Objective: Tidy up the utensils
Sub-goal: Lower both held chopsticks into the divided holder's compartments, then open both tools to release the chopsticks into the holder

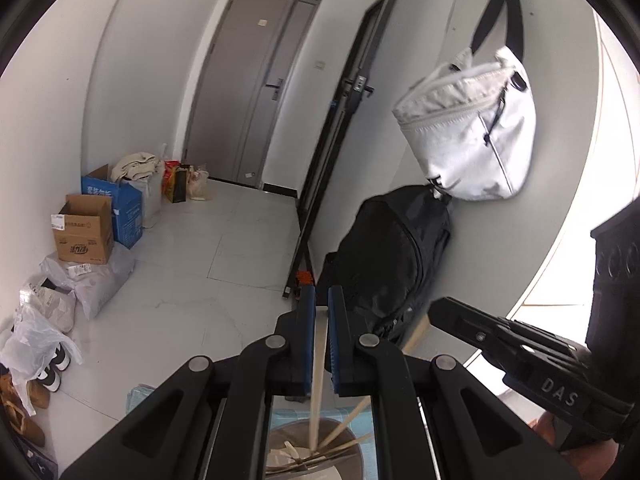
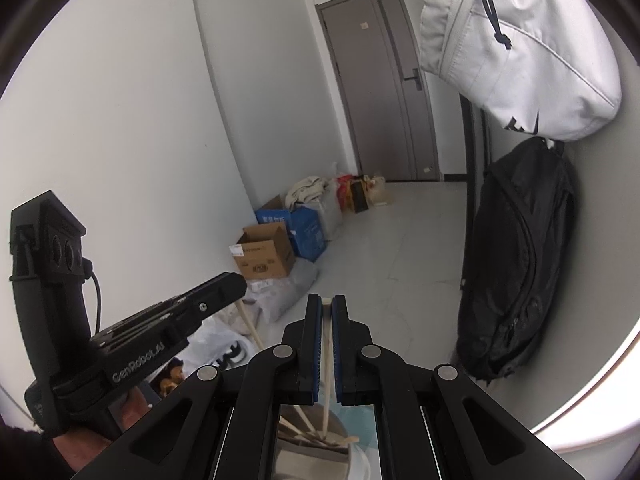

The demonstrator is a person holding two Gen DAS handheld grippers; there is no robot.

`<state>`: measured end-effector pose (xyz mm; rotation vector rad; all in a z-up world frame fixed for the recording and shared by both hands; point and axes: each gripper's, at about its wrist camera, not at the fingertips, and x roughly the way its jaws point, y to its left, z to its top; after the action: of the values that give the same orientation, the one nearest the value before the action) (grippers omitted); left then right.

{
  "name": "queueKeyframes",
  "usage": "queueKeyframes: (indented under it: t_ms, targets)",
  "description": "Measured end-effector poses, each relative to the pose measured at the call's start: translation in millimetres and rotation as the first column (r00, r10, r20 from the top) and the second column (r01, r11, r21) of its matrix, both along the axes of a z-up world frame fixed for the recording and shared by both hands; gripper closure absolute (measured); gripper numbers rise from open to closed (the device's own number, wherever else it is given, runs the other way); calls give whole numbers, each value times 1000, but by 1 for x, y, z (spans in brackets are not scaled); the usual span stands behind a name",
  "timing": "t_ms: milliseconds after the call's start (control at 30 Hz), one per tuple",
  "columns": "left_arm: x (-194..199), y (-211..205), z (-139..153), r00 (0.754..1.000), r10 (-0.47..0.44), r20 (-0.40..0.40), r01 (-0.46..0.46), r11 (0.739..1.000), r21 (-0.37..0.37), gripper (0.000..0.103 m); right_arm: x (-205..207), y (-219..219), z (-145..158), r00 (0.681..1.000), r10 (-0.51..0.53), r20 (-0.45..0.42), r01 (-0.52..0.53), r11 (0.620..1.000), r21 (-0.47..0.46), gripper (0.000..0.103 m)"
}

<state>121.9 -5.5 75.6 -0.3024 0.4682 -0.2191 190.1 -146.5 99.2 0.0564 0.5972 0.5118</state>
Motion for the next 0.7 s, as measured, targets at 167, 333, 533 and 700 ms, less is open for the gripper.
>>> queueKeyframes:
  t_ms: [167, 333, 533, 700]
  targets:
    - [0, -6, -8, 994, -95, -46, 96, 995, 35, 101, -2, -2, -15, 999, 12, -35, -11, 1000, 6, 99]
    - [2, -4, -14, 960, -246, -132, 245, 969, -25, 100, -7, -2, -33, 996, 39, -81, -38, 999, 13, 96]
    - [-7, 13, -13, 948, -254, -194, 236, 966, -109, 60, -15, -9, -51, 986, 49, -160, -39, 997, 66, 88]
    - [-24, 30, -6, 963, -195, -187, 169, 975, -144, 50, -32, -22, -53, 985, 47, -167, -24, 990, 139, 63]
